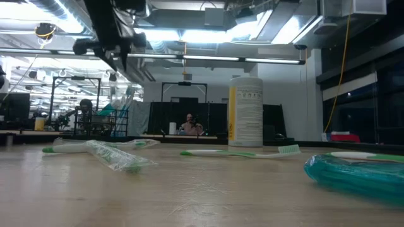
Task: Pick & Place toothbrushing station
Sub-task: Put the blue mouthwash bottle into the middle section of the black organizer
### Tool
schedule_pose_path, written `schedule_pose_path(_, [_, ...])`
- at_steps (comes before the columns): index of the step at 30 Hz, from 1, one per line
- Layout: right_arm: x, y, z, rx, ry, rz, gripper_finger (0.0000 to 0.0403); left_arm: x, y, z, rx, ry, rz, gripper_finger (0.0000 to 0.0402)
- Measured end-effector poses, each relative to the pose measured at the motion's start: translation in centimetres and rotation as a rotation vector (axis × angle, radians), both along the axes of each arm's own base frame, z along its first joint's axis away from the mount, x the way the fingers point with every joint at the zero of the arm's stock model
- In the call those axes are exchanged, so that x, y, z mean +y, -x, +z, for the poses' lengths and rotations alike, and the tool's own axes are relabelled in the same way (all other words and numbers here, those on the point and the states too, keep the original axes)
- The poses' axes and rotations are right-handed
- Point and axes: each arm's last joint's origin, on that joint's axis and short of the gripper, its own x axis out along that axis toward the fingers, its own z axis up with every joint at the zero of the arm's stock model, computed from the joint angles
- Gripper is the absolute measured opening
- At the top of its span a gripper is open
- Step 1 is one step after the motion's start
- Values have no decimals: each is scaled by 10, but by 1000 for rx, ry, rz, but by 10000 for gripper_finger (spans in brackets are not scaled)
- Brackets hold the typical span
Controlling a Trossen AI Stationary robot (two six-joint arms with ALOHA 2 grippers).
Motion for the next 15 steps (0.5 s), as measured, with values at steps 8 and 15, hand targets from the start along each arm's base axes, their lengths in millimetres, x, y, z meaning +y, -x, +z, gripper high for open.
schedule_pose_path(8, [-8,32,23,-86,56,-33,110,-5,4,7,-358,-17,236,154])
schedule_pose_path(15, [-27,50,20,38,92,-106,110,-3,11,20,-540,28,241,158])
